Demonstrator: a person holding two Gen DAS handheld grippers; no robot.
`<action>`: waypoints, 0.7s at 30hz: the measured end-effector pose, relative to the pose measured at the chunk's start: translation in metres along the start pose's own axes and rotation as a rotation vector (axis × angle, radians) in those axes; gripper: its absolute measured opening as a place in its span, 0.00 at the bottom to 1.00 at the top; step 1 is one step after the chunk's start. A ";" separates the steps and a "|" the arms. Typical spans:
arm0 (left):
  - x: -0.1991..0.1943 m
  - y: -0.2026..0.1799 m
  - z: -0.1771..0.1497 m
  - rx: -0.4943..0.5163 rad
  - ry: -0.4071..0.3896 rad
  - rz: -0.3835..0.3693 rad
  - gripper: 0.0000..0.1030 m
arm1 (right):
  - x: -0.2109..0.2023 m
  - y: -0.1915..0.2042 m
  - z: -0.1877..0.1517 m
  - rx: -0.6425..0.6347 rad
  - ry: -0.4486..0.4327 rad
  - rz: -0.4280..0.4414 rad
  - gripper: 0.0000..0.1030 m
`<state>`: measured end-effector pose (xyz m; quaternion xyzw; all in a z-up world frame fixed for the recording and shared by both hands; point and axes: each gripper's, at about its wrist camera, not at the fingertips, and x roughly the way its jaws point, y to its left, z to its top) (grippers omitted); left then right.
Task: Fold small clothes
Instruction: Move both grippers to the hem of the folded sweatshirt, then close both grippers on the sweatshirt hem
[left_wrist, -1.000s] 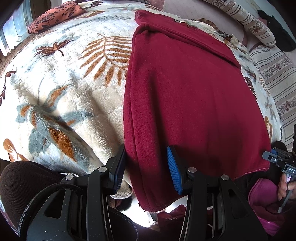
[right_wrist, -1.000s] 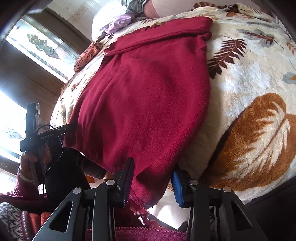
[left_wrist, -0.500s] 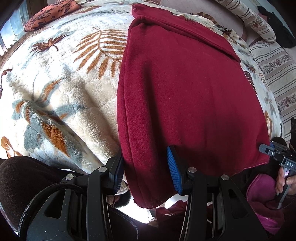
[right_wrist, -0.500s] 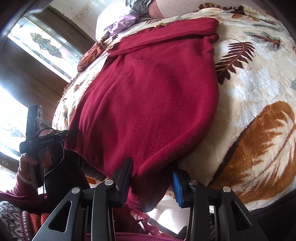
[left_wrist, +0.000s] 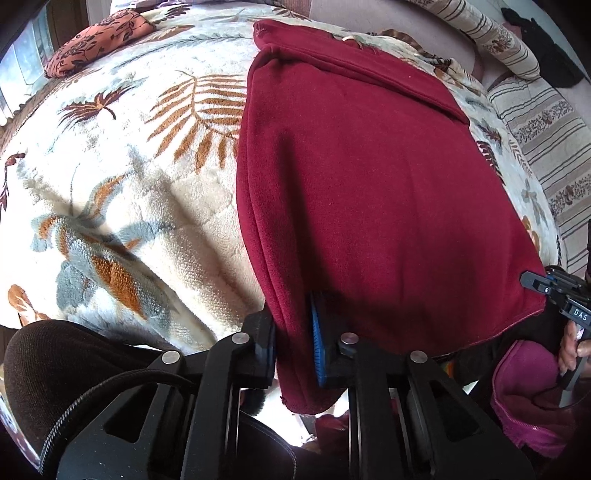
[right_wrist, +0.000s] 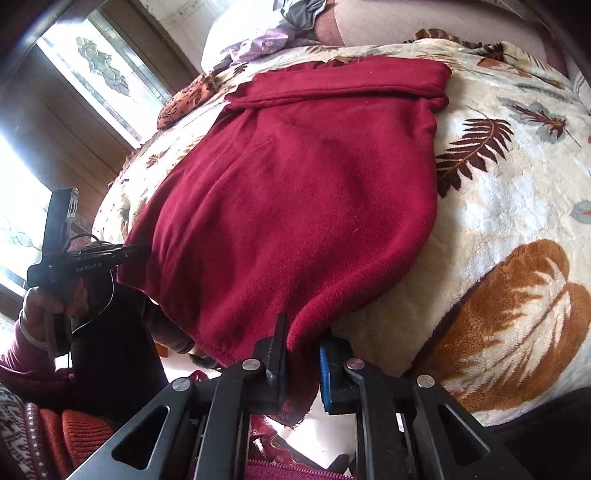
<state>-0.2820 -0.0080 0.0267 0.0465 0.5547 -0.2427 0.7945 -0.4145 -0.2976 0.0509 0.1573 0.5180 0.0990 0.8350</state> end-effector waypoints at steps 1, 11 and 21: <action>-0.005 0.002 0.002 -0.009 -0.015 -0.017 0.12 | -0.004 0.000 0.001 0.001 -0.012 0.008 0.09; -0.042 0.024 0.037 -0.103 -0.174 -0.080 0.09 | -0.042 -0.005 0.036 0.056 -0.185 0.076 0.08; -0.049 0.031 0.057 -0.110 -0.156 -0.111 0.07 | -0.049 -0.004 0.068 0.054 -0.256 0.076 0.08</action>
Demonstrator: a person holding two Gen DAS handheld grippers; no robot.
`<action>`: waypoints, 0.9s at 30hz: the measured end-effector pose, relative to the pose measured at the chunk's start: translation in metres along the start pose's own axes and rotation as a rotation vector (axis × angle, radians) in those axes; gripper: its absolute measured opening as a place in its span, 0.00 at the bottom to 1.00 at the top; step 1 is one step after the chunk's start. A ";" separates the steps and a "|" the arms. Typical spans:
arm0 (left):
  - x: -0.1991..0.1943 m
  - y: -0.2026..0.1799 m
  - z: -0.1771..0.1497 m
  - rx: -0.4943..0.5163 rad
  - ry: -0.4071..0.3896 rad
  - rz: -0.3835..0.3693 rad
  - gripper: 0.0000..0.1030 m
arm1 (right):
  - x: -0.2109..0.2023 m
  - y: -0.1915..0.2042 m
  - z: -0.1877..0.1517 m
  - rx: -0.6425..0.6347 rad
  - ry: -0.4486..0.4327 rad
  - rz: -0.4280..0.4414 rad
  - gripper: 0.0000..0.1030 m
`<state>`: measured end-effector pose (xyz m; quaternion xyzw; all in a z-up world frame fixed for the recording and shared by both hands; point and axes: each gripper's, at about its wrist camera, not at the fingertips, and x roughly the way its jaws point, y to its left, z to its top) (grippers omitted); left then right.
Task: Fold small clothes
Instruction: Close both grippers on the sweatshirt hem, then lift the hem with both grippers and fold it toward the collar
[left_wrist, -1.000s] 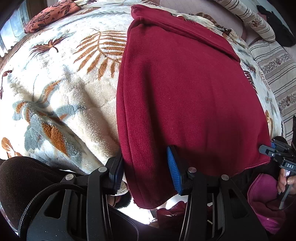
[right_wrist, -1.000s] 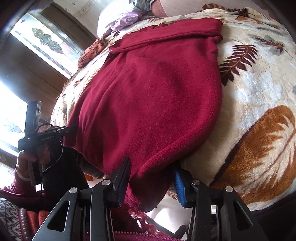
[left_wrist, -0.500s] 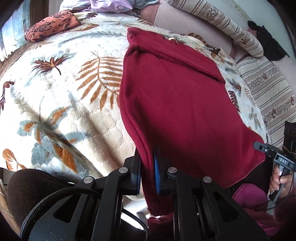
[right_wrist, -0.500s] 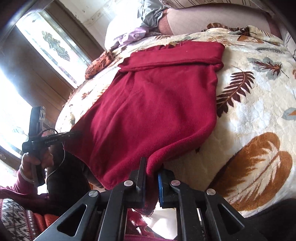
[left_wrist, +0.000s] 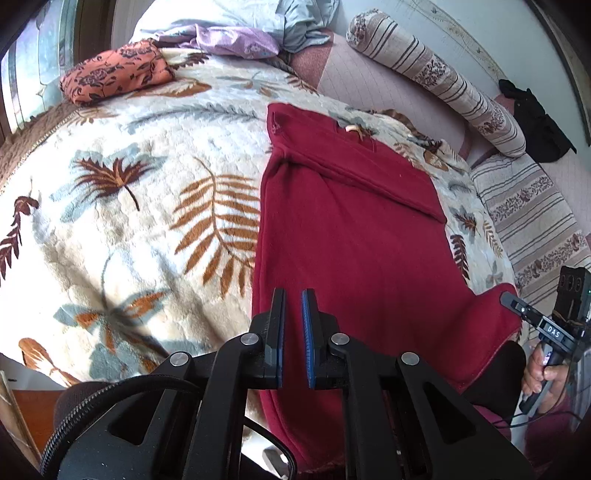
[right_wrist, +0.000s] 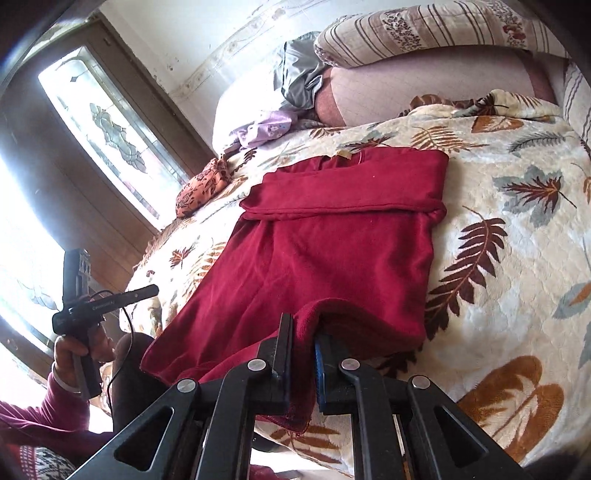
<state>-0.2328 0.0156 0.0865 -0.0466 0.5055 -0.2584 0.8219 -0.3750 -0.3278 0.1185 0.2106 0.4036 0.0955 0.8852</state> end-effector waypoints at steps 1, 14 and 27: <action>0.003 0.000 -0.004 -0.003 0.021 0.001 0.07 | 0.001 0.000 -0.001 -0.004 0.006 -0.002 0.08; 0.033 -0.003 -0.046 -0.019 0.221 -0.008 0.46 | 0.002 -0.017 -0.010 0.056 0.024 0.006 0.08; 0.016 -0.017 -0.013 0.042 0.077 -0.053 0.07 | -0.007 -0.018 0.002 0.068 -0.029 0.002 0.08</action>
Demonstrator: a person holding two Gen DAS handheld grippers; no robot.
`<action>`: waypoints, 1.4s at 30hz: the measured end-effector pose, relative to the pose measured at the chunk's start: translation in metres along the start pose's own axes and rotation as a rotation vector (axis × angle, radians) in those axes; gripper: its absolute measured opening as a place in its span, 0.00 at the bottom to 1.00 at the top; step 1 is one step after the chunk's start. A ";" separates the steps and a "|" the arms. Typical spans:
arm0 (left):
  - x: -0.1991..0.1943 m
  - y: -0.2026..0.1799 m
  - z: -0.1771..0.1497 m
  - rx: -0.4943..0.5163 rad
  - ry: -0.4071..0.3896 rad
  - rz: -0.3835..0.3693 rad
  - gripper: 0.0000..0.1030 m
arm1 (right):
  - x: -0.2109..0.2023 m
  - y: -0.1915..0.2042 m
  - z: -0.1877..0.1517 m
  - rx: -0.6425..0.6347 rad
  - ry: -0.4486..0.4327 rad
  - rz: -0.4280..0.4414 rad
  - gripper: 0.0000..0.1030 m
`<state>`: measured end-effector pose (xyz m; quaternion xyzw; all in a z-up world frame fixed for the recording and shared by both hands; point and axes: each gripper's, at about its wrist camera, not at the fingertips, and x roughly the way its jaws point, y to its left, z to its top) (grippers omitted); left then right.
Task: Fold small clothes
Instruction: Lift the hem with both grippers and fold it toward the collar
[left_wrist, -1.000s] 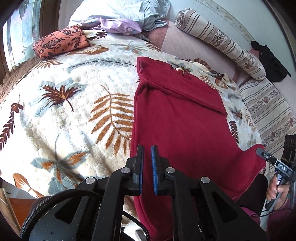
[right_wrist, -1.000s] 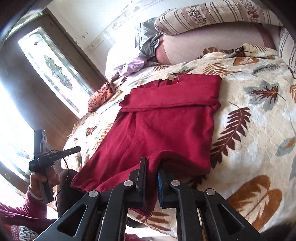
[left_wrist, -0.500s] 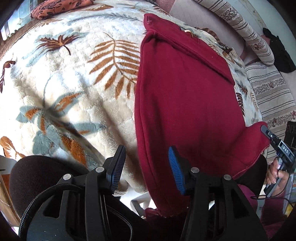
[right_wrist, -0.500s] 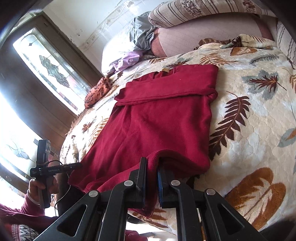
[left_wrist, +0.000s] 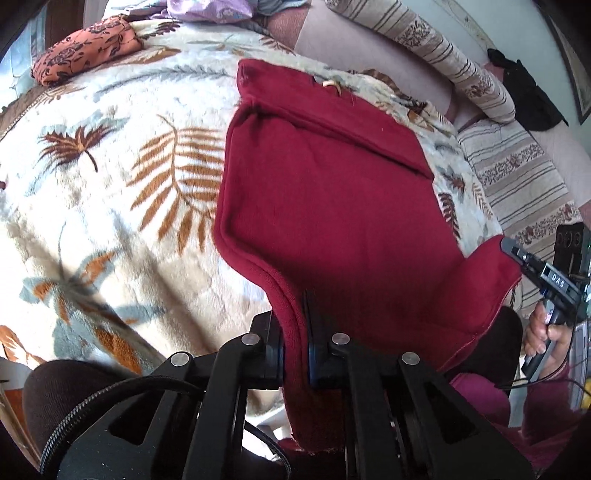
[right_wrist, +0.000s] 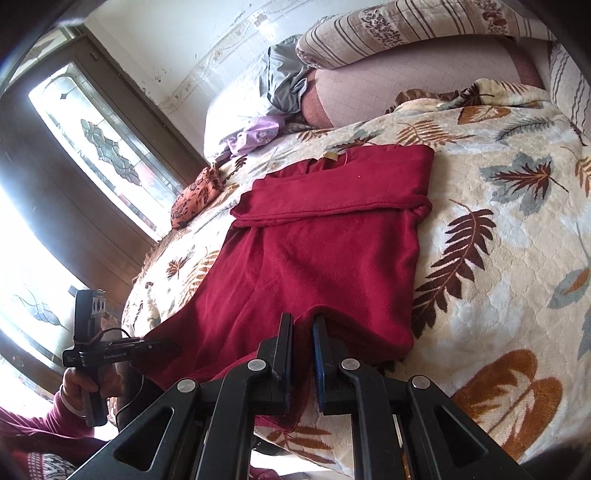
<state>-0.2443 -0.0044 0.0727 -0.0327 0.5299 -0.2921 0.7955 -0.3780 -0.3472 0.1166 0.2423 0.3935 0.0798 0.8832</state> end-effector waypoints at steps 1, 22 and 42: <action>-0.003 0.001 0.007 -0.005 -0.023 0.000 0.07 | 0.000 -0.001 0.003 0.002 -0.009 -0.003 0.08; -0.005 -0.001 0.057 -0.010 -0.144 0.002 0.07 | 0.029 -0.048 -0.028 0.189 0.308 0.013 0.56; -0.007 0.002 0.053 -0.030 -0.154 0.024 0.07 | 0.052 -0.008 -0.047 0.118 0.218 0.206 0.10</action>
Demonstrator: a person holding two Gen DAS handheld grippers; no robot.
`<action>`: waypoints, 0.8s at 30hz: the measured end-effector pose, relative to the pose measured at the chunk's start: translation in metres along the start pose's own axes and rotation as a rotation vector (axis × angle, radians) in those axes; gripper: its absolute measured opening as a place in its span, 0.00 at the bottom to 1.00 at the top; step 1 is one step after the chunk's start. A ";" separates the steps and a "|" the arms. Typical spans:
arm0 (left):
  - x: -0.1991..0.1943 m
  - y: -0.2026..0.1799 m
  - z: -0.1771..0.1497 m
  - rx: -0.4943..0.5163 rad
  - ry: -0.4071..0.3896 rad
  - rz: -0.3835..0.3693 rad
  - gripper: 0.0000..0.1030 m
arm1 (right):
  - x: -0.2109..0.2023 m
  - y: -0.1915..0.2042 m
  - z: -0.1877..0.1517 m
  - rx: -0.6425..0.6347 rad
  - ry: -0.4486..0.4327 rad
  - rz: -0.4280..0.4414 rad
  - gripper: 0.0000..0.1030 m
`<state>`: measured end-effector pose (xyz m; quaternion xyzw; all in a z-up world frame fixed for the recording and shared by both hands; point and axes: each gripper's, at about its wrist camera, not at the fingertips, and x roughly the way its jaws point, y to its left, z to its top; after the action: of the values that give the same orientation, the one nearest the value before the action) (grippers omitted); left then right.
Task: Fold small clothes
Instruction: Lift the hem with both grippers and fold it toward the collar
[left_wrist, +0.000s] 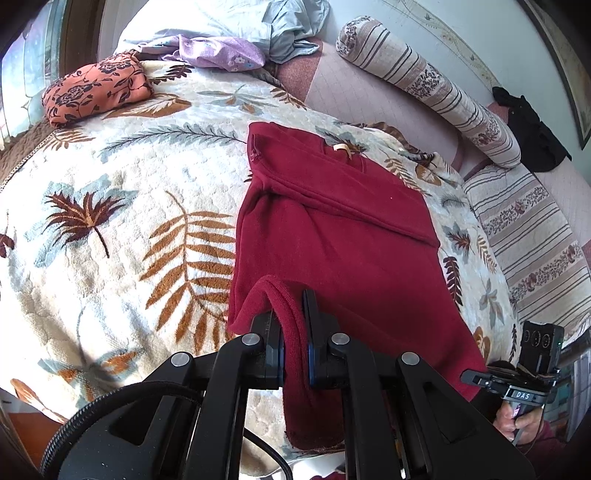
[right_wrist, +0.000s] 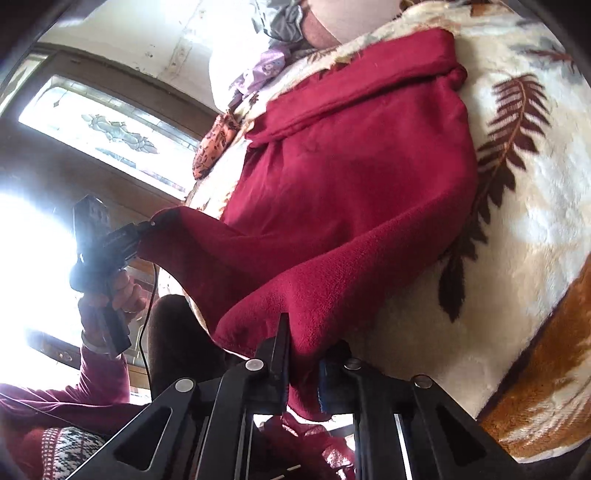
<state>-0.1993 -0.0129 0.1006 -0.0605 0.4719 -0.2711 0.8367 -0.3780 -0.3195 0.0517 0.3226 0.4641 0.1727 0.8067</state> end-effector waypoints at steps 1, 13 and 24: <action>0.000 -0.001 0.003 -0.002 -0.009 -0.001 0.07 | -0.006 0.006 0.005 -0.020 -0.025 -0.002 0.10; 0.016 -0.003 0.063 -0.028 -0.121 0.010 0.07 | -0.043 0.022 0.092 -0.069 -0.306 -0.033 0.10; 0.063 -0.018 0.127 0.017 -0.160 0.128 0.07 | -0.037 0.008 0.176 -0.077 -0.415 -0.172 0.09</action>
<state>-0.0761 -0.0801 0.1292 -0.0445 0.4043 -0.2154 0.8878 -0.2451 -0.3989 0.1444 0.2795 0.3070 0.0507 0.9083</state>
